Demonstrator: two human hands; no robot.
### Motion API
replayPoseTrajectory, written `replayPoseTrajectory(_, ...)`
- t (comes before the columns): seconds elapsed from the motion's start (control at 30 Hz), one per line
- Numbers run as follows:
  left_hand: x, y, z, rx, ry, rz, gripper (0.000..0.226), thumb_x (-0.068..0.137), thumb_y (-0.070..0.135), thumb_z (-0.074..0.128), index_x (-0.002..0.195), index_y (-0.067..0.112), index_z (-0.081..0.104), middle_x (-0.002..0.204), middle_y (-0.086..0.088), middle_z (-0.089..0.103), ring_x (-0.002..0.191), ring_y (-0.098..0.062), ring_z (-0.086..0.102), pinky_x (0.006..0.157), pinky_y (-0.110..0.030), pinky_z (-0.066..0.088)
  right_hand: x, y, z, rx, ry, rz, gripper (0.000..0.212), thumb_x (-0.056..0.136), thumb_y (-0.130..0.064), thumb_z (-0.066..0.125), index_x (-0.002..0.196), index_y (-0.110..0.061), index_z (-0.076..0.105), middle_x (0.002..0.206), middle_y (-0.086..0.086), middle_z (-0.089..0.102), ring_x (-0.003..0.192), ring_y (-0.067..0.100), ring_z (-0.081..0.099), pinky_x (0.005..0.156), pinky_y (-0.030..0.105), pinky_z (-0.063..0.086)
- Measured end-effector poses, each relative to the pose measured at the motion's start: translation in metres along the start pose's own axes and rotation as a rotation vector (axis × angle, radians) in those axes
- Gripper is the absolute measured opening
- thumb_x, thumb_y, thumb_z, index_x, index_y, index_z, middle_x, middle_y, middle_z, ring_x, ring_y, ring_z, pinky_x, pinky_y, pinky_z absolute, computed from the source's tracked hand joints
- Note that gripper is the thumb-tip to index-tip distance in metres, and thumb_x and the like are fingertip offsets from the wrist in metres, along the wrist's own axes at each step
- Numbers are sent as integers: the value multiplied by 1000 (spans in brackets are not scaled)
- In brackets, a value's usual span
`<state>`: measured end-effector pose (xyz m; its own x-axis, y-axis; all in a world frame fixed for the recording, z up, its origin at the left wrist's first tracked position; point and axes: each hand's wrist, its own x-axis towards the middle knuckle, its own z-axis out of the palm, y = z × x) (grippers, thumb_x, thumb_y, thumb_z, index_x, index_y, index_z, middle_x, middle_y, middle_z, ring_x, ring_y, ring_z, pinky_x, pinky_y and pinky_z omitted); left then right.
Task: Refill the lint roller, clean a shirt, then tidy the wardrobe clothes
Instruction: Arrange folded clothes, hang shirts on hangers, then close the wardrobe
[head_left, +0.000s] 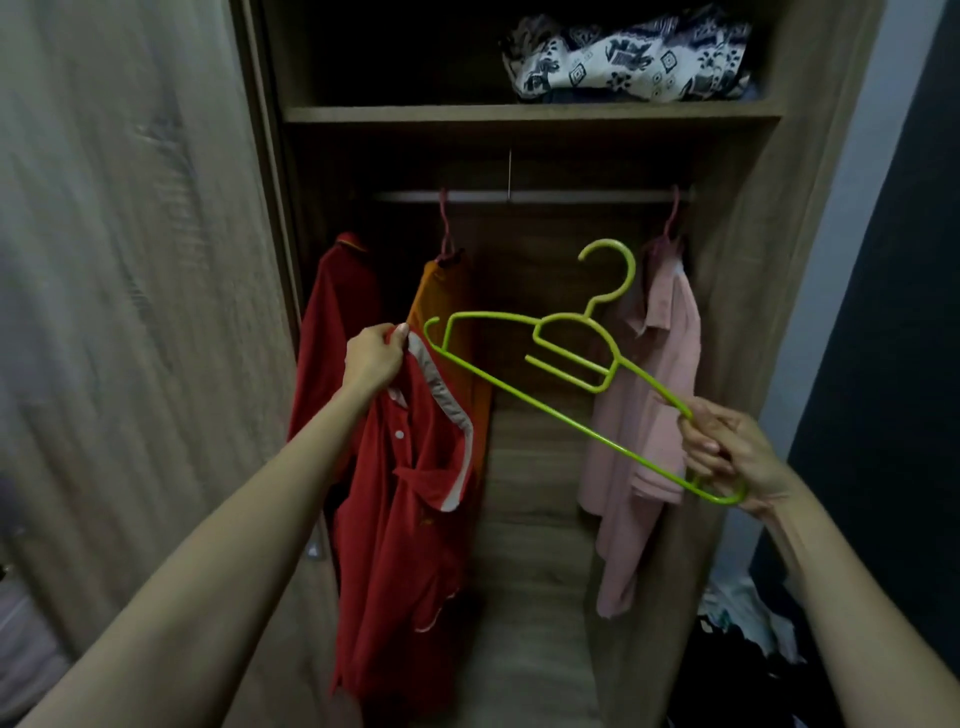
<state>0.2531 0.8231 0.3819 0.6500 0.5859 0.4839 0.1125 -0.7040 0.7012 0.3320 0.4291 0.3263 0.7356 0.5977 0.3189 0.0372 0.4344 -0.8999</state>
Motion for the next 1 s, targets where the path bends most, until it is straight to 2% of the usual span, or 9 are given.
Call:
replayPoseTrajectory(0.23,-1,-3,-13,5,-20,-38,37,99,36,44,86,10,65,87,-16,68,95,-35,63,69,-31,36,-33,-12,4,-62,36,97,38,88,-15,40,103,-10,74,49,-7,27,33,-1,20,31,12,23)
replayPoseTrajectory(0.33,-7,4,-18,27,-50,12,38,100,37,43,84,10,64,85,-16,67,93,-36,63,68,-32,36,-35,-8,16,-89,3,113,35,87,-15,44,103,-11,74,50,-6,26,34,0,21,32,13,27)
replayPoseTrajectory(0.4,-14,13,-18,55,-78,67,36,100,37,43,80,13,62,79,-12,64,91,-36,63,66,-32,34,-32,-3,26,-81,-45,101,30,84,-25,60,107,-11,73,51,-6,26,34,0,21,34,13,31)
replayPoseTrajectory(0.53,-29,36,-13,121,-103,209,34,99,39,47,83,15,64,84,-15,67,93,-38,62,67,-35,37,-24,4,45,-67,-80,103,64,59,-45,86,110,-11,71,51,-8,28,33,-1,22,35,10,22)
replayPoseTrajectory(0.63,-38,53,-13,142,-106,289,31,98,38,47,74,20,55,78,-10,64,88,-36,62,65,-34,37,-19,8,56,-60,-70,90,68,57,-48,87,111,-10,69,51,-8,29,33,-1,22,37,14,14)
replayPoseTrajectory(0.73,-50,70,-15,96,-66,325,37,99,35,47,76,8,61,72,-8,63,78,-31,62,67,-38,44,-17,10,65,-52,-69,68,73,58,-48,86,115,-7,65,51,-8,30,34,0,22,37,16,15)
replayPoseTrajectory(0.87,-66,86,-19,4,-56,401,37,100,33,46,73,11,60,65,-7,62,67,-24,61,65,-36,43,-20,10,71,-12,-53,28,51,71,-37,76,111,-8,68,52,-8,30,33,-1,22,34,13,19)
replayPoseTrajectory(0.93,-71,91,-27,110,-48,510,33,101,36,44,81,15,61,71,-6,64,73,-26,63,64,-35,44,-22,9,67,26,-33,21,46,75,-31,69,113,-6,67,51,-8,29,33,-2,22,34,14,17)
replayPoseTrajectory(1.0,-72,91,-36,347,31,612,32,101,41,40,98,19,63,88,-9,67,87,-30,63,66,-36,45,-25,7,61,71,-18,4,52,71,-34,76,114,-6,67,51,-9,30,32,-3,22,34,15,16)
